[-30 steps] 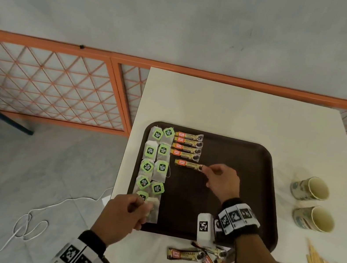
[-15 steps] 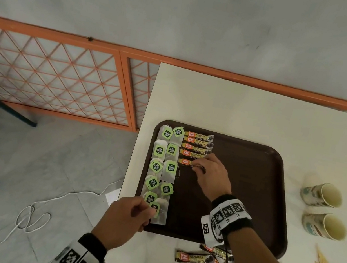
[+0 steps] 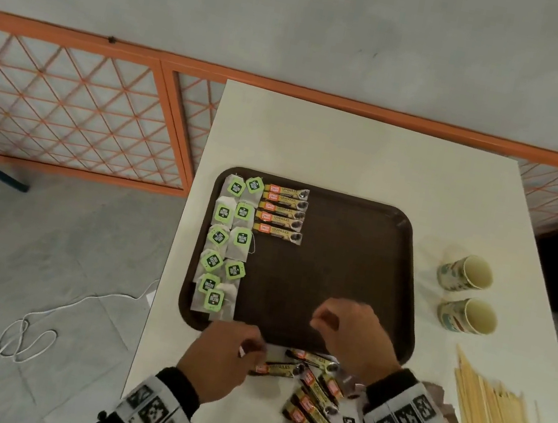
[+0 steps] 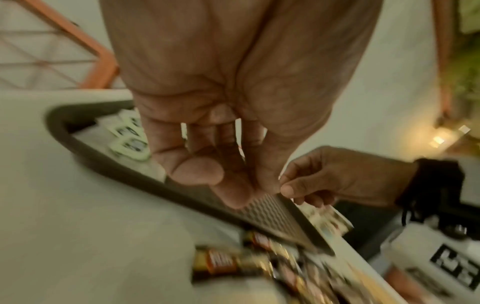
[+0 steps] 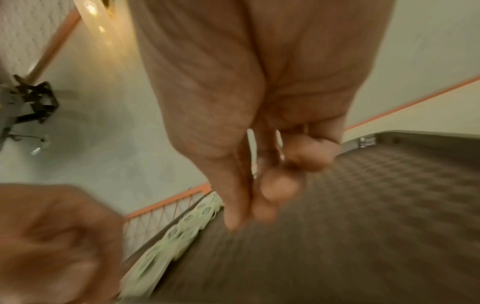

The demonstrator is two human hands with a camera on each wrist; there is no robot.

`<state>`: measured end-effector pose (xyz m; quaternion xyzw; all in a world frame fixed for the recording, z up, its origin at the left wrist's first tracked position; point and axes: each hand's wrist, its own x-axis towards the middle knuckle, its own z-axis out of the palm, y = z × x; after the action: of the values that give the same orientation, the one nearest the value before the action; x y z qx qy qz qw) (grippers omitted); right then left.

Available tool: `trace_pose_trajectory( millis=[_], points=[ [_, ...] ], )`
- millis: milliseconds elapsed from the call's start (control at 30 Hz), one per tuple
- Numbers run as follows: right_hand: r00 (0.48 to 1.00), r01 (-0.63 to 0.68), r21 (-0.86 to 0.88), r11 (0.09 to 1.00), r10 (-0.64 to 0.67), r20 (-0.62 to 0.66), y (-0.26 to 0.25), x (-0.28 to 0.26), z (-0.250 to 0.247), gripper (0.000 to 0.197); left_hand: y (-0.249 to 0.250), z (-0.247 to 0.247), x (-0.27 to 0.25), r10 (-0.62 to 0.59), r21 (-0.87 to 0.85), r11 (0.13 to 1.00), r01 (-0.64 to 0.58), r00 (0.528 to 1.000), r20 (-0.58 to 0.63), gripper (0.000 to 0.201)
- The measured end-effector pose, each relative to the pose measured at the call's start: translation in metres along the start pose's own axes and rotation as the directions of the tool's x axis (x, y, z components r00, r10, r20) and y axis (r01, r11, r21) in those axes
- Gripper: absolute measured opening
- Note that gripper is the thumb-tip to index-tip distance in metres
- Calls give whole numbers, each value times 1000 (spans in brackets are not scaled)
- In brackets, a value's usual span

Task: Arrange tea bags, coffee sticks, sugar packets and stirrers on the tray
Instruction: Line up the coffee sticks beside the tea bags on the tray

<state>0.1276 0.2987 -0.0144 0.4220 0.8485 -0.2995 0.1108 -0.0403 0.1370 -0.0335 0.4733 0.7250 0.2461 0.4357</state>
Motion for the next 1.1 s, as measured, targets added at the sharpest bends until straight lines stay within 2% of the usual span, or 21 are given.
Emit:
trace_pose_trajectory(
  millis=[67, 167, 267, 400, 533, 600, 667, 733, 767, 800, 833, 900, 967, 1000, 1033, 1067, 1100],
  points=[
    [986, -107, -52, 993, 113, 126, 12, -30, 12, 12, 11, 32, 1, 27, 178, 984, -28, 1000, 6, 12],
    [973, -163, -152, 975, 185, 141, 27, -57, 35, 22, 19, 64, 2, 13, 337, 941, -2, 999, -31, 22],
    [977, -158, -144, 977, 176, 118, 28, -68, 56, 25, 15, 80, 3, -1, 442, 897, 15, 999, -32, 32],
    [984, -150, -74, 986, 156, 82, 22, -72, 70, 20, 12, 85, 0, -51, 512, 856, 71, 997, -53, 26],
    [984, -120, -75, 990, 129, 127, 22, -72, 67, 23, 12, 87, -7, -114, 571, 815, 98, 993, -8, 41],
    [985, -86, -67, 994, 95, 141, 21, -76, 60, 20, 13, 85, -12, -131, 560, 821, 109, 991, 0, 45],
    [990, -54, -39, 998, 58, 129, 21, -82, 48, 13, 11, 79, -15, -149, 432, 890, 144, 989, -24, 42],
    [997, -6, 34, 999, 4, 81, 19, -86, 32, 18, 10, 70, -16, -199, 124, 971, 203, 979, -49, 28],
    [999, 18, 115, 993, -24, 49, 15, -87, 25, 17, 11, 63, -16, -229, -56, 973, 226, 972, -54, 17],
    [999, 42, 217, 975, -47, 16, 10, -86, 18, 14, 14, 57, -17, -260, -263, 935, 238, 964, -53, 9],
    [998, 67, 319, 945, -67, -10, 3, -83, 12, 11, 19, 50, -16, -301, -479, 842, 251, 953, -29, 5],
    [992, 122, 472, 873, -115, -43, -12, -73, 5, 7, 33, 36, -12, -352, -801, 549, 238, 935, 37, 10],
    [988, 149, 567, 810, -145, -52, -25, -62, 2, 6, 46, 19, -6, -360, -941, 277, 195, 929, 86, 17],
    [988, 147, 601, 786, -142, -56, -31, -57, 1, 6, 51, 11, -5, -352, -964, 189, 185, 929, 109, 20],
    [990, 140, 623, 769, -131, -60, -35, -52, 1, 5, 53, 5, -4, -341, -971, 158, 182, 932, 120, 26],
    [991, 134, 639, 758, -121, -64, -39, -47, 1, 5, 52, 0, -4, -334, -967, 185, 172, 937, 103, 31],
    [991, 131, 654, 745, -113, -69, -42, -42, 1, 6, 48, -2, -3, -332, -950, 269, 155, 941, 60, 30]
  ],
)
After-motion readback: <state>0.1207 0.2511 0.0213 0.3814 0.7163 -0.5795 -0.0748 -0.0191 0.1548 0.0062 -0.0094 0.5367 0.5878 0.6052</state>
